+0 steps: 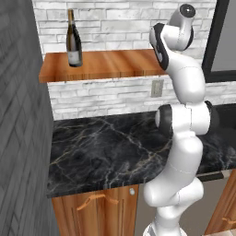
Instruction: Get the candle and the wine from the cabinet and move them to the dining counter.
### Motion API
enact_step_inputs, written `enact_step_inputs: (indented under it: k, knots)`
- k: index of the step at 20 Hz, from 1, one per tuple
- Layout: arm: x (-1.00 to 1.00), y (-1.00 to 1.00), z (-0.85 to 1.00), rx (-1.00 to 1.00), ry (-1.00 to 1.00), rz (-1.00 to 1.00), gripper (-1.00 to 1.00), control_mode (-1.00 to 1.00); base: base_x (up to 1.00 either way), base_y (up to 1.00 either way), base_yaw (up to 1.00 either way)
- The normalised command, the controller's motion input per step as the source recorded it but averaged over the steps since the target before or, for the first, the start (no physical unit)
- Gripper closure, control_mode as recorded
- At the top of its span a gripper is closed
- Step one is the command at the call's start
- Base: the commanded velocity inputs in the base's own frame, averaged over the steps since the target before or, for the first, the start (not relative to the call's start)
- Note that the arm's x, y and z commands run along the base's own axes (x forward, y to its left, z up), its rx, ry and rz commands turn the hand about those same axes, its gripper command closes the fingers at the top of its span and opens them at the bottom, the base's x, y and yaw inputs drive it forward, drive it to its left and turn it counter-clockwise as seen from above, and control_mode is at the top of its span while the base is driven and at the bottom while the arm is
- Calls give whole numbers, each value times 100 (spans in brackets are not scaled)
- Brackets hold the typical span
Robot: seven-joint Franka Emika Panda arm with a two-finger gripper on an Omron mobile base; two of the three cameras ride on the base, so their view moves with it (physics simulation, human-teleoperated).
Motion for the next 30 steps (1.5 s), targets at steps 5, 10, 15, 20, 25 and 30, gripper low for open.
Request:
enact_step_inputs:
  k: [5, 10, 15, 20, 25, 30]
  knots:
    - [10, 0, 0, 0, 0, 0, -100, -100, 0, 0, 0]
    - [1, 0, 0, 0, 0, 0, 100, -100, 0, 0, 0]
    - [0, 0, 0, 0, 0, 0, 100, -100, 0, 0, 0]
    - [0, 0, 0, 0, 0, 0, 100, -100, 0, 0, 0]
    - [-18, 0, 0, 0, 0, 0, 100, -100, 0, 0, 0]
    - [-59, -6, 4, 0, -3, 0, 100, -100, 0, 0, 0]
